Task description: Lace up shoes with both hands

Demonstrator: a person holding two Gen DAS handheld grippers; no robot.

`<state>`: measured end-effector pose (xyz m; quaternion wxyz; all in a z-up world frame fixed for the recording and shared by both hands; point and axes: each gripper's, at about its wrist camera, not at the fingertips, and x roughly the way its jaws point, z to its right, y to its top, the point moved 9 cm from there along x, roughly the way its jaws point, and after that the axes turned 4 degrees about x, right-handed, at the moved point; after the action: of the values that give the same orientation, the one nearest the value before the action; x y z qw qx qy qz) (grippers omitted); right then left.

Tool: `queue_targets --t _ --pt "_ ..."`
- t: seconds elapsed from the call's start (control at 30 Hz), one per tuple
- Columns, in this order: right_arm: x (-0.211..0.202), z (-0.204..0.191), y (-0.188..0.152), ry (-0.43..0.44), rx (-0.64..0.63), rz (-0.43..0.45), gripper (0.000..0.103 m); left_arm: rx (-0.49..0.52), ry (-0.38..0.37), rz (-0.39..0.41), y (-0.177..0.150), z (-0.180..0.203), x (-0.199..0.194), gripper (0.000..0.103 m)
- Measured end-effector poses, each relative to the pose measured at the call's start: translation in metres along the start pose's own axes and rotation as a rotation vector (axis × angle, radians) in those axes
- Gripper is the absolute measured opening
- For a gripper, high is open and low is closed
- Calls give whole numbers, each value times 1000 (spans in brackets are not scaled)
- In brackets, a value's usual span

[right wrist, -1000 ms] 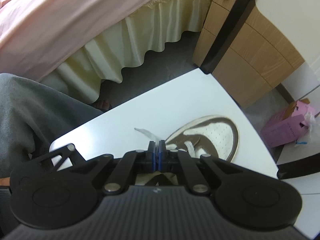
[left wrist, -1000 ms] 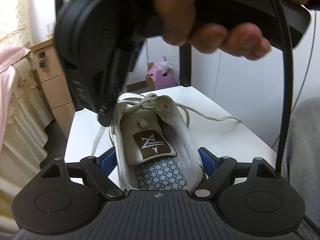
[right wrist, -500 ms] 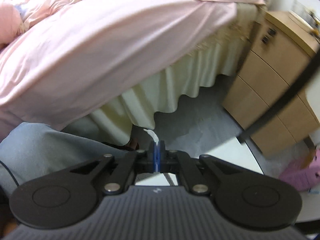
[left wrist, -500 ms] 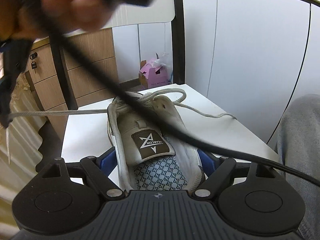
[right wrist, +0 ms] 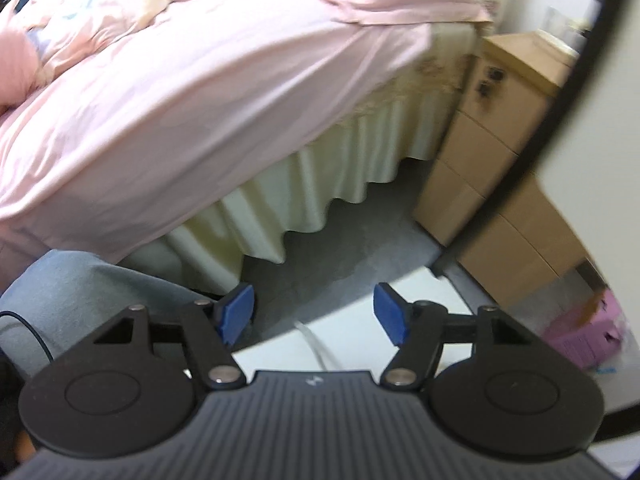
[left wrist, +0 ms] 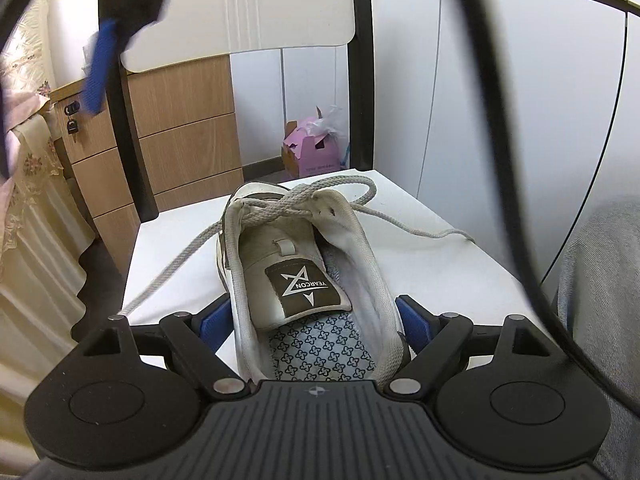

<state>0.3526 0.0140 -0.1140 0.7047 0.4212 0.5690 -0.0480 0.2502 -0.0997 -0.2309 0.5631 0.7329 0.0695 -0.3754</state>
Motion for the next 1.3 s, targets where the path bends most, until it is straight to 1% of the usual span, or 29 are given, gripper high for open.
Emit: queue_targets --t 0.1,0.13,0.2,0.23,0.27,0.3,0.4,0.43,0.5,0.53,0.57,0.6,0.63,0.67,0.73,0.83,0.93,1.03,1.1,1.17,1.2,1.3 --pt "-6 20 -16 -32 38 -22 68 -1 -11 0 -2 -3 0 86" --pt "-5 27 -22 -40 52 -38 66 1 -16 0 -2 -4 0 86" --pt "0 37 -34 -44 76 -77 62 5 -27 0 -3 -5 -1 86" --pt "5 40 -41 -39 84 -100 57 7 -32 0 -3 -6 -1 86" --pt "10 42 -47 -33 84 -125 51 9 -38 -1 -4 -7 -1 86" --pt "16 43 -53 -27 78 -148 49 11 -43 -1 -4 -8 -1 86" --pt "32 38 -70 9 64 -214 48 7 -61 -5 -5 -12 0 86" --pt "35 35 -75 22 46 -229 46 8 -67 -7 -5 -14 1 86" --pt "40 32 -80 24 15 -240 46 14 -77 -11 -5 -14 2 86" --pt "45 32 -83 24 14 -246 42 18 -80 -12 -4 -14 3 86" --pt "50 32 -86 16 7 -263 31 22 -84 -13 -4 -14 4 86" --pt "55 33 -90 4 -8 -281 23 26 -87 -15 -4 -14 5 86" --pt "59 32 -93 0 -20 -288 8 27 -89 -16 -4 -14 6 86" --pt "61 31 -94 -1 -26 -289 3 28 -89 -16 -4 -13 5 86" --pt "57 30 -89 6 -6 -242 3 34 -90 -15 -4 -11 5 86" --pt "40 30 -74 37 65 -146 2 41 -93 -14 -4 -11 3 86" --pt "14 21 -54 47 68 -56 2 47 -94 -14 -5 -9 2 86" --pt "-14 9 -26 73 63 43 2 63 -93 -14 -4 -6 2 86" --pt "-28 -2 -6 95 51 95 2 110 -80 -24 -6 0 3 88" --pt "-30 -14 9 109 22 109 2 183 -49 -30 -9 8 3 91" --pt "-29 -21 14 117 7 108 2 199 -39 -32 -9 11 4 92" --pt "-13 -36 19 126 -38 76 2 160 -55 -36 -8 9 4 92"
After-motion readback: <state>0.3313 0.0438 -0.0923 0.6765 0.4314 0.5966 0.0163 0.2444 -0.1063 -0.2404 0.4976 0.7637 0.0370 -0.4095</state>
